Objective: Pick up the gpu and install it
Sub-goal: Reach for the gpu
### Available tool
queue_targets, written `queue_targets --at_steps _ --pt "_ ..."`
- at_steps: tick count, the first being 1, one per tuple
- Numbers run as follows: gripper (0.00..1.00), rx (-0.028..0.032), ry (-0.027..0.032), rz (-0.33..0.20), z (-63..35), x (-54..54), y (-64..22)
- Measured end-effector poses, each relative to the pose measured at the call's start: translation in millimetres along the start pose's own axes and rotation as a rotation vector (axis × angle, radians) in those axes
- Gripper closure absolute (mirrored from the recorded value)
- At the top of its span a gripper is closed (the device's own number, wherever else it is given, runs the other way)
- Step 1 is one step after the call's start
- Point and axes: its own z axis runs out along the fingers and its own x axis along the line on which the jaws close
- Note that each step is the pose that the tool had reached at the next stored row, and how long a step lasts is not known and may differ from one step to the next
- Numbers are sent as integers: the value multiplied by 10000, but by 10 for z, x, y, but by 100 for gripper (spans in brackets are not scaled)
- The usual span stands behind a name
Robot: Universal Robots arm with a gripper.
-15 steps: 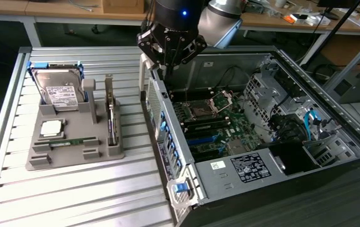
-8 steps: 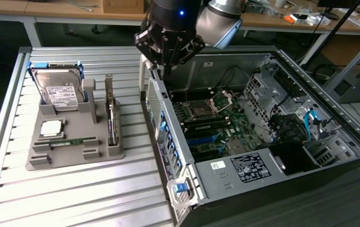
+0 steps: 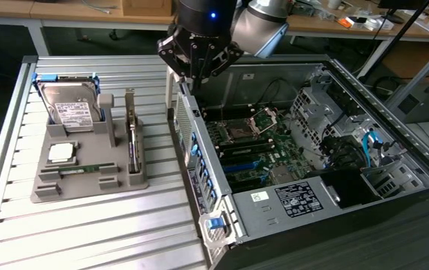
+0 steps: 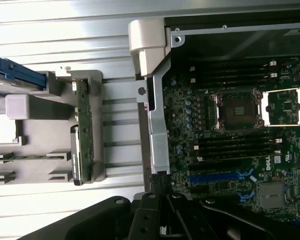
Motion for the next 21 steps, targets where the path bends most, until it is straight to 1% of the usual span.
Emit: queue_targets --at_steps 7,21 --pt "89 -1 0 0 -2 60 -5" --pt "89 -1 0 0 -3 114 -9"
